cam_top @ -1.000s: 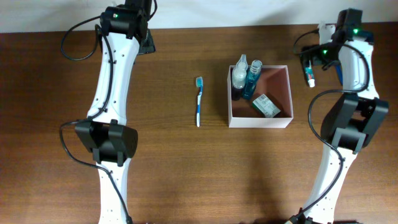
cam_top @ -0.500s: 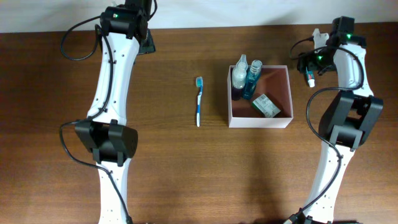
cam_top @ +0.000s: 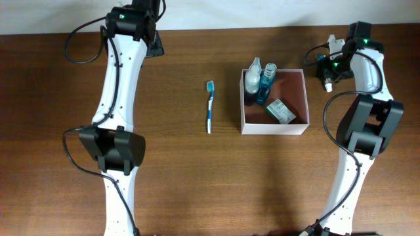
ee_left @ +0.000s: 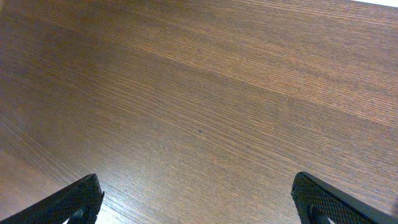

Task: Pack container
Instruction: 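Release the Dettol box and move the right gripper to the toothpaste tube, then lower the right gripper and close it on the green toothpaste tube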

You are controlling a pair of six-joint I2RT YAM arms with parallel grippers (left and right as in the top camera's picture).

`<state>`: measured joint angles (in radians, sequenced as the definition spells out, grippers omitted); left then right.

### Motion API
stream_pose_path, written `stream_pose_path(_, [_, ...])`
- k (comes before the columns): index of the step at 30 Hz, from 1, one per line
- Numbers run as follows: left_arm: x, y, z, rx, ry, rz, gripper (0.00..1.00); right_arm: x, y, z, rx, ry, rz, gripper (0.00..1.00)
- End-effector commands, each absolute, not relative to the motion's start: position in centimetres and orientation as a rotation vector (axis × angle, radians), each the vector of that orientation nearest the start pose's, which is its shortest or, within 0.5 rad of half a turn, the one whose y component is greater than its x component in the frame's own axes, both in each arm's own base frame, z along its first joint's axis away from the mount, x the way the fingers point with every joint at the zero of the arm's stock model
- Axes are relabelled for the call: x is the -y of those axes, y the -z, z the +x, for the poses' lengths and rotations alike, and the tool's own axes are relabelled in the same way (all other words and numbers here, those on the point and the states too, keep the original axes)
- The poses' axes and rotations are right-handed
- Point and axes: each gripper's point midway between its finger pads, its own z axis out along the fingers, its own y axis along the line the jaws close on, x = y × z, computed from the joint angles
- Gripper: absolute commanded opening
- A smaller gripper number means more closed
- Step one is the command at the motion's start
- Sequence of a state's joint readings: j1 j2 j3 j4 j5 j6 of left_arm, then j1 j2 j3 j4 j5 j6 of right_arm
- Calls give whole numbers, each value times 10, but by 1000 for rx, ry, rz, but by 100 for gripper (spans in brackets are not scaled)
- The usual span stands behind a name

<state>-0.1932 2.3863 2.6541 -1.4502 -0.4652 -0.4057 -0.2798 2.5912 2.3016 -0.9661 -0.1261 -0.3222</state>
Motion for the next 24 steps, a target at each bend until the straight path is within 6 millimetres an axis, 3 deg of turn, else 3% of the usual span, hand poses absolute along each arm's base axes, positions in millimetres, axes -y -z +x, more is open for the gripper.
stream_pose_path(1, [17, -212, 522, -2559, -457, -417, 99, 131, 9, 552, -2831, -71, -99, 54])
stream_pose_path(2, [17, -212, 522, -2559, -457, -417, 99, 131, 9, 552, -2830, -70, -99, 49])
stream_pose_path(3, [17, -212, 522, -2559, -457, -417, 99, 131, 8, 552, -2829, -69, -98, 36])
stream_pose_path(8, [17, -212, 522, -2559, -457, -417, 99, 132, 1, 557, -2812, -65, -71, 20])
stream_pose_path(12, [17, -212, 522, -2559, -457, -417, 99, 135, -15, 564, -2783, -54, -60, 19])
stream_pose_path(18, [17, -212, 522, -2559, -457, -417, 99, 135, -66, 569, -2746, -48, -25, 18])
stream_pose_path(21, [17, -212, 522, -2559, -457, -417, 99, 128, -94, 559, -2759, -87, 31, 18])
stream_pose_path(24, [17, -212, 522, -2559, -457, -417, 99, 108, -123, 542, -2785, -162, 35, 18])
